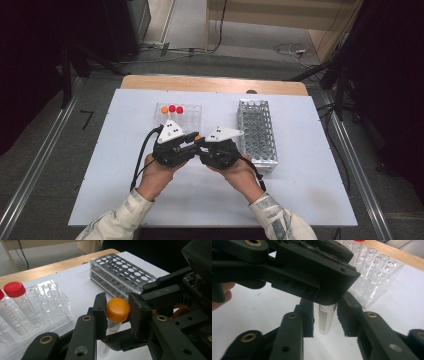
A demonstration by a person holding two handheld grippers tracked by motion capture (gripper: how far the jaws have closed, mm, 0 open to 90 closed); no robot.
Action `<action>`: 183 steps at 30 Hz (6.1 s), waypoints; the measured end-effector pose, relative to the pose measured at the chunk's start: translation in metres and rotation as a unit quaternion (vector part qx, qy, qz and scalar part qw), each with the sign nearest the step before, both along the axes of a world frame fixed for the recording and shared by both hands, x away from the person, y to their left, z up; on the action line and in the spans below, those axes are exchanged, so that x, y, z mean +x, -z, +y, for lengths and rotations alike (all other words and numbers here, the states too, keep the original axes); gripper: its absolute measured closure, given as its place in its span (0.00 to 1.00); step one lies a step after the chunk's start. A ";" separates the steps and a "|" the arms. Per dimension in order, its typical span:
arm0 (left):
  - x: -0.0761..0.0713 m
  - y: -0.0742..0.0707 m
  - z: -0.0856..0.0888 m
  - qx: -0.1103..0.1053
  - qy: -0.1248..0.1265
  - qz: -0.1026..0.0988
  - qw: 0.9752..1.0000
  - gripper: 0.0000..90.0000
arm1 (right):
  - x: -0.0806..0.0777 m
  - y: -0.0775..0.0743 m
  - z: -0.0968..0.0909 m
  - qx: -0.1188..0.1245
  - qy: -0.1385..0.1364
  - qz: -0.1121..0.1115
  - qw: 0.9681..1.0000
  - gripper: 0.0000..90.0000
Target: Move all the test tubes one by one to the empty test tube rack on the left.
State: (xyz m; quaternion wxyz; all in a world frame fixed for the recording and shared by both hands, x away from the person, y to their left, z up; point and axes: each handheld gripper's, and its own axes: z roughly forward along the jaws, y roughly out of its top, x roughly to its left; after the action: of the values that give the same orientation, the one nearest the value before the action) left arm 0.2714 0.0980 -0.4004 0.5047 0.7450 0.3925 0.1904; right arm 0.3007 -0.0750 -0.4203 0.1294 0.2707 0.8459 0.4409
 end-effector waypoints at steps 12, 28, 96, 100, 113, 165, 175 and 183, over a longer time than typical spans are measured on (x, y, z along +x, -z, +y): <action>0.000 -0.002 0.003 -0.009 -0.004 -0.002 1.000 0.77 | 0.003 -0.001 -0.009 0.006 0.009 0.021 1.000 0.30; 0.002 -0.004 0.010 -0.009 -0.016 0.000 1.000 0.77 | -0.012 -0.004 -0.042 0.013 0.023 0.011 1.000 0.27; 0.049 -0.032 0.101 -0.021 -0.161 -0.001 0.987 0.77 | -0.033 -0.001 -0.176 0.039 0.150 -0.002 0.988 0.22; 0.052 -0.034 0.104 -0.018 -0.169 -0.002 0.985 0.77 | -0.033 0.000 -0.178 0.038 0.151 -0.001 0.988 0.22; 0.071 -0.040 0.107 -0.006 -0.189 -0.009 0.982 0.77 | -0.032 0.000 -0.182 0.043 0.157 0.000 0.987 0.22; 0.090 -0.001 0.102 -0.013 -0.191 0.015 0.981 0.77 | -0.032 0.002 -0.184 0.044 0.160 0.004 0.986 0.23; 0.089 0.007 0.102 -0.013 -0.190 0.020 0.982 0.77 | -0.032 0.003 -0.183 0.043 0.160 0.006 0.986 0.23; 0.089 0.007 0.102 -0.018 -0.188 0.021 0.982 0.74 | -0.032 0.003 -0.183 0.043 0.160 0.006 0.986 0.23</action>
State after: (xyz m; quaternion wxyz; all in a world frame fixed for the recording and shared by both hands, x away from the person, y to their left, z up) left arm 0.3601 0.1998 -0.4069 0.4651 0.6523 0.5394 0.2595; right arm 0.2684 -0.2579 -0.4229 0.1816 0.4105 0.7727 0.4489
